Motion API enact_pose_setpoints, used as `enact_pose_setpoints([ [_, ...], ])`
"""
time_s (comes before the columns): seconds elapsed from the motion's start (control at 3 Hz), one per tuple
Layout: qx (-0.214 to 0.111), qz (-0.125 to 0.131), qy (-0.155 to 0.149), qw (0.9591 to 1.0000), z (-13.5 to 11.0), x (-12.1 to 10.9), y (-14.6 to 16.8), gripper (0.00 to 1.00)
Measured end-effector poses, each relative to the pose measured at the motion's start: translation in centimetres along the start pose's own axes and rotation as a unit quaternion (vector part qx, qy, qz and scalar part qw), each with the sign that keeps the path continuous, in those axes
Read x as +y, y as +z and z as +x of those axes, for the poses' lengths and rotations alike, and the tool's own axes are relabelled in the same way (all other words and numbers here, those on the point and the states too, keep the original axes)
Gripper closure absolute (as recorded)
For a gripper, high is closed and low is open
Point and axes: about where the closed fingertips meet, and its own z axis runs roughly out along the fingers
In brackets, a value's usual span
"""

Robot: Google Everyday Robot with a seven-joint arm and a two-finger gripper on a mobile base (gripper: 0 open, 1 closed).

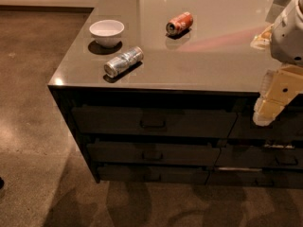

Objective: Open middle drawer

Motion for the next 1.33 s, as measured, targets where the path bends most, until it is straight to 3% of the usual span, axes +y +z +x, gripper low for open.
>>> enact_pose_setpoints([
  [0.33,0.000,0.000,0.000,1.0000,0.0,0.0,0.0,0.00],
  [0.67,-0.004,-0.010,0.007,0.9999,2.5,1.6,3.4,0.00],
  [1.0,-0.004,-0.015,0.011,0.9998,2.9,1.7,4.2,0.00],
  [1.33,-0.004,-0.047,0.034,0.9983,4.5,1.7,8.1,0.00],
])
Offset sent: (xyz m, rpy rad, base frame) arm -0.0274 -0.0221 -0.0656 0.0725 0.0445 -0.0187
